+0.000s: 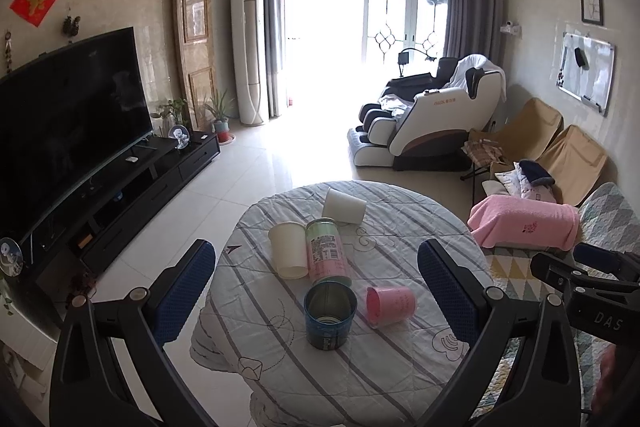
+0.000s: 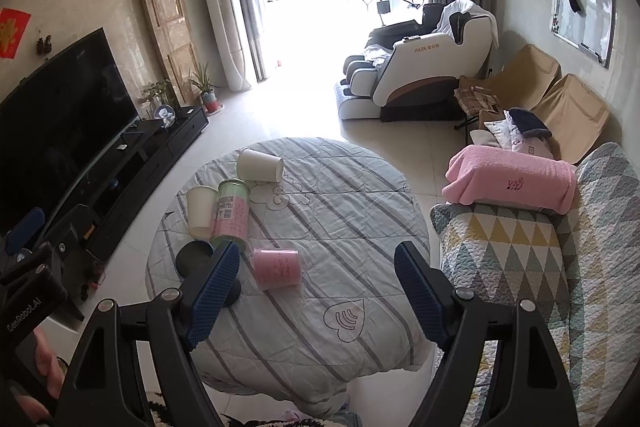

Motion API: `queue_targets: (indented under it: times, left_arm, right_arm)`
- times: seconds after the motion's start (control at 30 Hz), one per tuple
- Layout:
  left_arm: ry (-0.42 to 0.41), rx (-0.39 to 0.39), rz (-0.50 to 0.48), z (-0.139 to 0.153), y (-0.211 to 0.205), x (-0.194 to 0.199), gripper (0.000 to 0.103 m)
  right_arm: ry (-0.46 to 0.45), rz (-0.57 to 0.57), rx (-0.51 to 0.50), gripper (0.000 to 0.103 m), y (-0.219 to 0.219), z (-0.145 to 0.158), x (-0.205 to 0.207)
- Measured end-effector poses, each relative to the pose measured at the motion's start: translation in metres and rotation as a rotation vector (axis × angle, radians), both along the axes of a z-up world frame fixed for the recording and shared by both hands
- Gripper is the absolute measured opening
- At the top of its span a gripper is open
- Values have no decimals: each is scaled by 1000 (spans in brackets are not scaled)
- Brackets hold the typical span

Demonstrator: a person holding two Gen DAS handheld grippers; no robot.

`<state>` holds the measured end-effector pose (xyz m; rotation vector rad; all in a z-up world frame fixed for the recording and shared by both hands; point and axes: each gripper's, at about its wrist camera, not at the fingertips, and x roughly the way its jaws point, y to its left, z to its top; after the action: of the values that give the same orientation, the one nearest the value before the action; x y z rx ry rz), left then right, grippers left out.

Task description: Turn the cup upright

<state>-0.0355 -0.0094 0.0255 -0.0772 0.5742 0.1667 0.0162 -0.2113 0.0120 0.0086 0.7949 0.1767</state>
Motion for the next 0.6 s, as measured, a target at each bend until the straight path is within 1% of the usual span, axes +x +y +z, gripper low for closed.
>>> queue_targets:
  times: [0.6]
  left_arm:
    - [-9, 1, -11, 2, 4, -1, 102]
  right_arm:
    - [12, -6, -22, 81, 5, 3, -3]
